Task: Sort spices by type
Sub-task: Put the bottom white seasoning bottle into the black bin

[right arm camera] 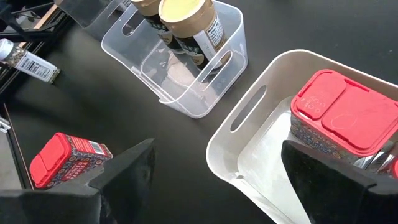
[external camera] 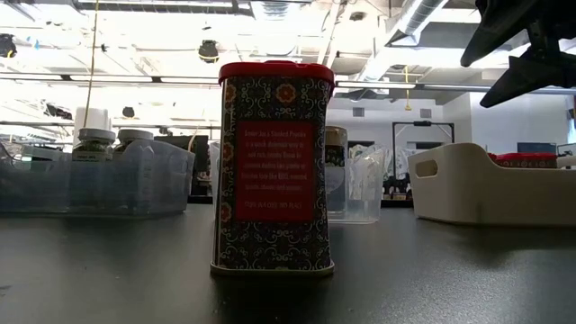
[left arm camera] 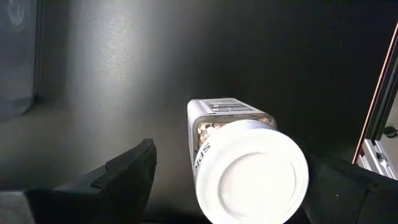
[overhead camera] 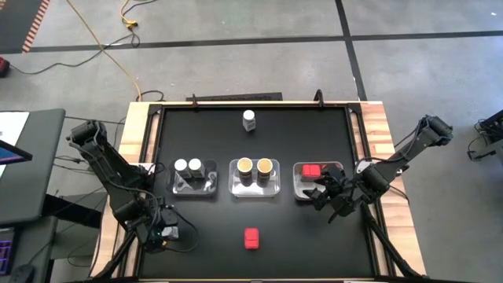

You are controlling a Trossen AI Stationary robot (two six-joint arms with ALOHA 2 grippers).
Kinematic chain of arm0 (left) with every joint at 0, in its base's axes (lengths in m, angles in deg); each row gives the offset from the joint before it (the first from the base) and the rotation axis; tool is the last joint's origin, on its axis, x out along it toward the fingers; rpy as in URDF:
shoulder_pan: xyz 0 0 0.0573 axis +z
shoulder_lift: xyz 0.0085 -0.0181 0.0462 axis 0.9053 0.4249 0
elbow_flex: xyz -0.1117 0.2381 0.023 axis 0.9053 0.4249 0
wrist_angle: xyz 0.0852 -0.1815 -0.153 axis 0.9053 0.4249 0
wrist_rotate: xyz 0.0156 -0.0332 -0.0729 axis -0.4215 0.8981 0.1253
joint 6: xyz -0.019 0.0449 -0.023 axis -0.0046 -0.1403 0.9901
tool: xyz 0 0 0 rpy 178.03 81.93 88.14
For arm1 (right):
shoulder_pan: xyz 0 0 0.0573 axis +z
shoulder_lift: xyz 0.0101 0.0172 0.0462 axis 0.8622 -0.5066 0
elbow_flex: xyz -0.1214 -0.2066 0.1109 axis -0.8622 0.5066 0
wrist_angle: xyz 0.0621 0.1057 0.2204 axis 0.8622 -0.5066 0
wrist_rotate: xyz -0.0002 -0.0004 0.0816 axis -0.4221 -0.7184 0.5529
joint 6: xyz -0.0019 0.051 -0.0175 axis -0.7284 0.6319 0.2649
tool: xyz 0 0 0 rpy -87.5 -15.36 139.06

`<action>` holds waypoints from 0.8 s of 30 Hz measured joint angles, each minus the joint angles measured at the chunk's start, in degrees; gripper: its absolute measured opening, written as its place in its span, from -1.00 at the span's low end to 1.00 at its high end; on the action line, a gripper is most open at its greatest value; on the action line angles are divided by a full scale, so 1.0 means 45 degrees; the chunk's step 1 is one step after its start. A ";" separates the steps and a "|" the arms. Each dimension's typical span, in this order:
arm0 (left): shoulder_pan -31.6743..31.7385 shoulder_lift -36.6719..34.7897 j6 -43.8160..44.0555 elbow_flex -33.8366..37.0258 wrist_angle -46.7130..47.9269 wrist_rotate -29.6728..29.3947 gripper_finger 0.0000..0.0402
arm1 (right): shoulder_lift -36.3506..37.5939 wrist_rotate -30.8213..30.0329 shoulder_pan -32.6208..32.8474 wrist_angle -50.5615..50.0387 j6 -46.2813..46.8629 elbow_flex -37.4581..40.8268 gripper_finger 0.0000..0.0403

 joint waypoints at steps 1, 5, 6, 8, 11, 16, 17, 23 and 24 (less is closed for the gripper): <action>0.0003 0.0000 -0.0060 0.0000 0.0026 0.0000 0.66 | 0.0000 0.0000 0.0004 0.0001 0.0000 0.0000 0.85; 0.0005 0.0000 -0.0299 0.0000 0.0073 0.0000 0.61 | 0.0000 0.0000 0.0005 0.0000 0.0000 0.0000 0.85; 0.0005 0.0000 -0.0335 0.0000 0.0078 0.0000 0.57 | 0.0000 0.0000 0.0002 0.0000 0.0000 0.0000 0.85; 0.0005 0.0000 -0.0338 0.0000 0.0068 0.0002 0.48 | 0.0002 0.0000 0.0001 0.0000 0.0000 0.0000 0.85; 0.0005 0.0000 -0.0338 0.0000 0.0073 0.0005 0.32 | 0.0002 0.0000 0.0001 0.0000 0.0000 0.0000 0.85; 0.0005 0.0000 -0.0343 0.0000 0.0058 0.0001 0.08 | 0.0005 0.0000 0.0000 -0.0015 0.0000 0.0000 0.85; 0.0005 0.0000 -0.0349 0.0005 0.0075 0.0000 0.04 | 0.0000 0.0000 0.0000 -0.0015 0.0000 0.0000 0.85; 0.0029 -0.0010 -0.0479 0.0005 0.0030 0.0000 -0.04 | 0.0000 0.0000 0.0000 -0.0094 -0.0080 0.0000 0.85; 0.0029 -0.0010 -0.0439 0.0005 0.0006 0.0000 -0.04 | 0.0000 0.0000 0.0000 -0.0106 -0.0097 0.0000 0.85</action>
